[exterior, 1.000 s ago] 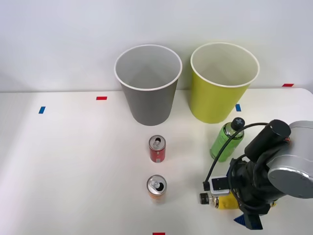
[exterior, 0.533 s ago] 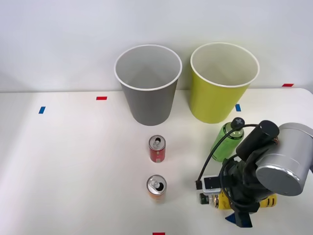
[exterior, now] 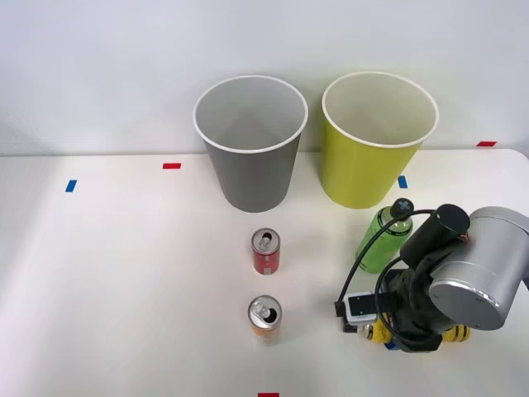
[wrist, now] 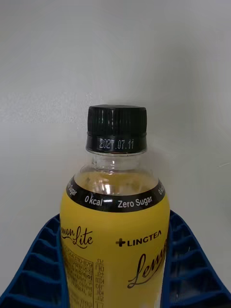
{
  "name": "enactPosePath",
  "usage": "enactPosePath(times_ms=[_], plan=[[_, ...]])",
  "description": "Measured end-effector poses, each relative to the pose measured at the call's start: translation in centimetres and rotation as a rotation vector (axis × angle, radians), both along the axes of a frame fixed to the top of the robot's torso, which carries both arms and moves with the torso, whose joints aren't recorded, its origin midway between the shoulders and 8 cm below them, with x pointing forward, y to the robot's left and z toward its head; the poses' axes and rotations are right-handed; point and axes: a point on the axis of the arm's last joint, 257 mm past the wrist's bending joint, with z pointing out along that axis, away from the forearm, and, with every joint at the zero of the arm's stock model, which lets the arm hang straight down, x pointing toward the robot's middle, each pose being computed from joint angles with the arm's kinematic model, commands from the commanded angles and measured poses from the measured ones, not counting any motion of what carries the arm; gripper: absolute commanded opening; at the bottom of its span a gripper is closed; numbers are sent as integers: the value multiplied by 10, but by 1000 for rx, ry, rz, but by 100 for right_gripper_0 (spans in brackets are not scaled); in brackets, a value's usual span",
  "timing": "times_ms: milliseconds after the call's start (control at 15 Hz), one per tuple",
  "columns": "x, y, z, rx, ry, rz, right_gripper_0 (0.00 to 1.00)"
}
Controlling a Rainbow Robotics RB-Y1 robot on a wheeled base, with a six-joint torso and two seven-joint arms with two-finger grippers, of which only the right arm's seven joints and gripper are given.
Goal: Put cans in the gray bin, plastic bottles in the light green bin
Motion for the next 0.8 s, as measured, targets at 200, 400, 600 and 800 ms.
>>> enactPosePath(times_ms=[200,400,600,800], plan=[[-4,-3,8,7,-18,3,0],[-9,2,24,55,-62,-5,0],[-8,14,41,159,-132,-47,0],[4,38,55,335,-205,-107,0]])
